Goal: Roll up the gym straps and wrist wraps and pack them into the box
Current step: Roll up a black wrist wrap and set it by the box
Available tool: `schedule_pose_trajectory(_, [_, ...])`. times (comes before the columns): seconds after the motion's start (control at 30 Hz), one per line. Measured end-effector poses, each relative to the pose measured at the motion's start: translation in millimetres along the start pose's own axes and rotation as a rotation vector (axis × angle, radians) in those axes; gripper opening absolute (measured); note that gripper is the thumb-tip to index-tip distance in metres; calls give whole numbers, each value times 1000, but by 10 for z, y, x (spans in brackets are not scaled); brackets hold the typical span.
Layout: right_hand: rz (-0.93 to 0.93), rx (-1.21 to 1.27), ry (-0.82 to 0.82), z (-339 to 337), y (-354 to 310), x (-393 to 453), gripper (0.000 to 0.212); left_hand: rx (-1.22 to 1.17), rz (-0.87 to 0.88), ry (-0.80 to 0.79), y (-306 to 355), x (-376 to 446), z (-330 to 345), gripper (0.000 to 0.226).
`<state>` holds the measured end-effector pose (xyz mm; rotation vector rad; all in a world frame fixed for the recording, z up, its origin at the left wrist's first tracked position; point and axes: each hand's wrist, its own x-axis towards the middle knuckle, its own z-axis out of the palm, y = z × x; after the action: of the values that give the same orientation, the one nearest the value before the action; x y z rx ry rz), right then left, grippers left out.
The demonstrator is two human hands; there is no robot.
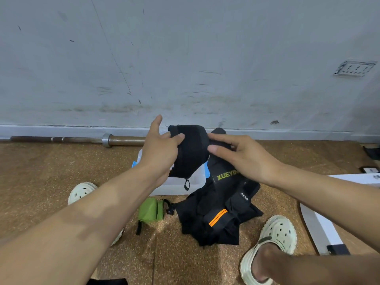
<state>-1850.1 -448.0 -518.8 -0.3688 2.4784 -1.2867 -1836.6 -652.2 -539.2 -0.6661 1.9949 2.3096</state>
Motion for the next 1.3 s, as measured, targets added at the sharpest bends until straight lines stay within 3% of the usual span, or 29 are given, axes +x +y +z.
schedule_pose_trajectory(0.07, [32,128,33,64,-22,-17,35,-32,33,-12,19,-22,6,84])
schedule_pose_trajectory(0.17, [90,290,156,135,-34,-14,9,-28,70,-67,50,-91,5,89])
schedule_pose_trajectory(0.3, [163,590,233,147,-52,38,14,94,120,-228,49,-222,9,90])
schedule_pose_trajectory(0.43, [199,600,335,22,-73,125,7,256,147,-272,8,-299,19,92])
schedule_pose_trajectory(0.67, [143,472,134,-75,-123,47,21,8,54,23,-24,-60,-66,82])
schedule_pose_trajectory(0.83, [107,358,0,49,-178,-48,39,10,59,-24,-54,-40,-45,63])
schedule_pose_trajectory(1.0, [121,493,-33,197,-221,-74,11,-30,63,-99,-58,-102,19,67])
schedule_pose_trajectory(1.3, [172,551,44,305,-237,-44,14,-122,49,-151,-20,-152,56,66])
